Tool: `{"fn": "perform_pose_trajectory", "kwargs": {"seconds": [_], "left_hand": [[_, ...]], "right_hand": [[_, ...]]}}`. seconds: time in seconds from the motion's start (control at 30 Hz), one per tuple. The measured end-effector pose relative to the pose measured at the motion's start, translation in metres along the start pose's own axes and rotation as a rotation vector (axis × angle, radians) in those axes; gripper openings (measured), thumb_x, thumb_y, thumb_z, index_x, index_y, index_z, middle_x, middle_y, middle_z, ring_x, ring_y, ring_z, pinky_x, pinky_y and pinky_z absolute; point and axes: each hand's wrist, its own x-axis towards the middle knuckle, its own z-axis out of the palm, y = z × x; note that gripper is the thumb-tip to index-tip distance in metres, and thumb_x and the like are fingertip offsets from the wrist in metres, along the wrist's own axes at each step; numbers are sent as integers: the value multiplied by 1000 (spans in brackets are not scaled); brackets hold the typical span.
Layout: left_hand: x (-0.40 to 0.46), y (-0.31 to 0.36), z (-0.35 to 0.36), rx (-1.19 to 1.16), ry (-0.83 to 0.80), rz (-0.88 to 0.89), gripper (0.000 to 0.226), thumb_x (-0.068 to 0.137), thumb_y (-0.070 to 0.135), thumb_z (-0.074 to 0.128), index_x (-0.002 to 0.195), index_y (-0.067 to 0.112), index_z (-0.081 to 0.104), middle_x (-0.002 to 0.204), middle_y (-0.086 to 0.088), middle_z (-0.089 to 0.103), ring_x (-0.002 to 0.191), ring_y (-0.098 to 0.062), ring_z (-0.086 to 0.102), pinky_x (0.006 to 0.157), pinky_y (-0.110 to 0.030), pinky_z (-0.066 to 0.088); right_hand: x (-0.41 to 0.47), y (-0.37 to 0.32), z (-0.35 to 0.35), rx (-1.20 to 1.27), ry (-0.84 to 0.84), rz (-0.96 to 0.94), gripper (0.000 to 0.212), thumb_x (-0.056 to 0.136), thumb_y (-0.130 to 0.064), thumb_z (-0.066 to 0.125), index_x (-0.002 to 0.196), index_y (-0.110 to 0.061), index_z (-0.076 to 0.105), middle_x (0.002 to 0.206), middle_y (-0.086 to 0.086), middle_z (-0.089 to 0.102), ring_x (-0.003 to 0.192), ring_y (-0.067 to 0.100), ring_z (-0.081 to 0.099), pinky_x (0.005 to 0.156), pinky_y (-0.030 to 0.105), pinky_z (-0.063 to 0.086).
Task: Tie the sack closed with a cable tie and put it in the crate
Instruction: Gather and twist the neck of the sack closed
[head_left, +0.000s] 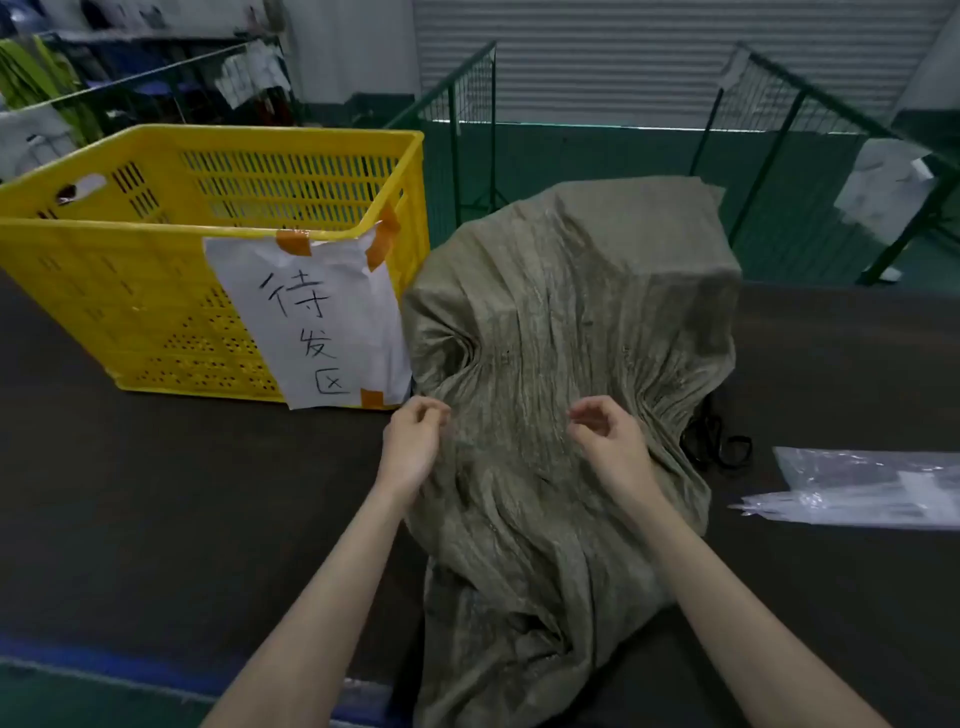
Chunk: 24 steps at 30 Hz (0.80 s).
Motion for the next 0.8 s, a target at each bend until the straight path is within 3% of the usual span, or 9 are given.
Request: {"fn": "perform_pose_trajectory", "kwargs": {"seconds": [0.07,0.13,0.2,0.27,0.37,0.43,0.57,0.7,0.8], "left_hand": [[11,1,-2,155,62,30,21,96,18,43,102,15,63,99,2,60,93,-15,56,77,-29,42],[25,-1,-4,197,98,32,20,95,18,44,107,14,60,107,-3,59,97,-21,56,78,-31,44],[39,-4,-3,231,106,44,20,94,16,45,108,13,59,113,-9,58,103,-26,56,88,-37,46],[50,-4,0,307,95,56,24,94,16,45,113,11,57,119,-12,55,111,-27,53,98,-42,44],[62,4,8,308,51,41,32,97,21,43,124,7,52,124,-13,55,112,-26,52,91,-34,43],[69,12,15,293,-34,-34,40,99,31,41,129,6,49,125,-12,56,113,-26,52,83,-29,38],[79,26,28,262,-270,-186,67,94,58,29,138,9,46,143,-10,46,131,-27,42,106,-34,32],[73,38,37,191,-367,-222,63,96,59,19,148,25,26,155,-4,29,142,-23,26,112,-34,21],[64,36,43,145,-453,-223,71,88,71,23,147,32,28,154,3,30,142,-20,26,116,-35,19]], "right_hand": [[8,2,5,-77,26,3,21,79,-7,64,97,-18,60,104,1,64,105,20,58,95,37,46],[11,3,10,-180,20,10,28,80,-10,64,106,-19,57,114,0,55,116,21,48,98,34,37],[16,5,16,-310,12,31,37,81,-12,63,117,-17,53,122,4,47,121,24,36,99,33,31],[20,8,20,-406,-5,71,46,81,-18,65,124,-17,48,133,9,41,125,29,30,104,41,30],[24,18,29,-421,-68,147,56,82,-27,68,131,-19,42,140,9,36,129,32,28,107,48,30],[25,25,34,-413,-85,158,59,82,-30,68,132,-19,39,140,9,36,128,32,30,106,49,31],[27,34,39,-410,-54,171,62,81,-32,68,132,-15,38,136,9,42,126,32,34,103,45,33],[31,41,41,-391,-9,166,55,79,-32,71,124,-9,49,123,11,54,117,30,46,99,43,39],[33,44,40,-369,34,151,36,82,-22,68,113,-6,61,111,15,62,108,31,55,93,41,44]]}}
